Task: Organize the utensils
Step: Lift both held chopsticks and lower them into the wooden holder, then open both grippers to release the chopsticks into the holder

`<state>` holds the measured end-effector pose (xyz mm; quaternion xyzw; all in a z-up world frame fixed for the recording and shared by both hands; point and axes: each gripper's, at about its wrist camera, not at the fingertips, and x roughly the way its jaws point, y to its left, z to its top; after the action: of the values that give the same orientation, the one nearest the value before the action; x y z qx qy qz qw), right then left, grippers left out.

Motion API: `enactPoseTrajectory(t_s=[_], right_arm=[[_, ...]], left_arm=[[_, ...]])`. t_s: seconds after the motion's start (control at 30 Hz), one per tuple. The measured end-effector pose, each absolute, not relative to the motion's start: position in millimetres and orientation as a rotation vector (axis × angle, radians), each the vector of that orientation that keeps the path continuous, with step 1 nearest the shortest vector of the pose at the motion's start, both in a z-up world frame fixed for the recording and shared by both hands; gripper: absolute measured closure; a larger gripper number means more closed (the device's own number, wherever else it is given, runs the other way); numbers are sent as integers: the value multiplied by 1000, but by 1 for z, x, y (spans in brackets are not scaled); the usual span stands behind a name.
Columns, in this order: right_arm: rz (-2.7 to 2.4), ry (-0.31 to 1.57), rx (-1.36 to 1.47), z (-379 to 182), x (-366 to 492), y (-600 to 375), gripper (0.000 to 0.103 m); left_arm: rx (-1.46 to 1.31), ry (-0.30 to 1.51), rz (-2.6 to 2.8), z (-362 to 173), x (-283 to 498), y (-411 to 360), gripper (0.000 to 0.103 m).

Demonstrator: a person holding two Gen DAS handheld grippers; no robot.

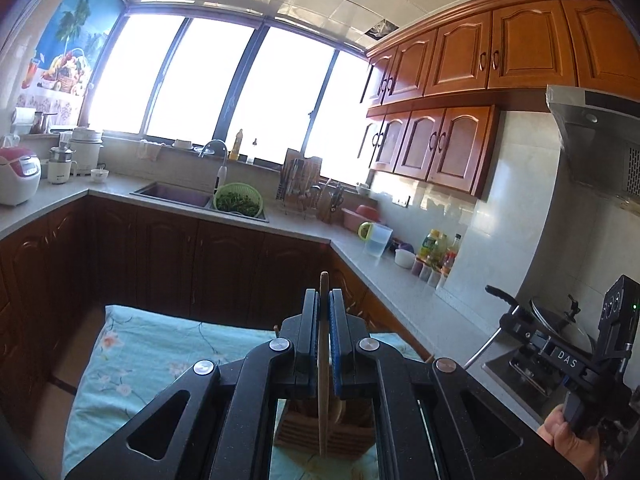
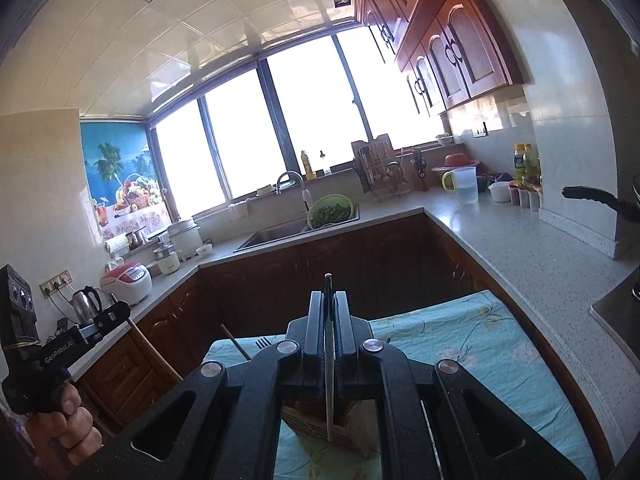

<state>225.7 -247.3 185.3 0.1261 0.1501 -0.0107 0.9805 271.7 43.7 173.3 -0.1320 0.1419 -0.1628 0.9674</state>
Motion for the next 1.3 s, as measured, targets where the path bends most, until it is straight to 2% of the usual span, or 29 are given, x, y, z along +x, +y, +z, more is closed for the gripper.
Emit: enactPoseTrajectory(t_s=[0.17,0.6,1.07,1.3], right_arm=[[-48,296,241,178,256,-249,99],[-74,393,221,106,289,-249,99],[-85,439,249,90,295,-259,98],[-75,453,267,92,296,-263,94]], left_arm=[[-273,269,-311,159,316,27,100],[-239,382,-284,75,402,-18,100],[-204,399,-260,72,412,-22,99],[-207,408,-271,76,409,-18,98]])
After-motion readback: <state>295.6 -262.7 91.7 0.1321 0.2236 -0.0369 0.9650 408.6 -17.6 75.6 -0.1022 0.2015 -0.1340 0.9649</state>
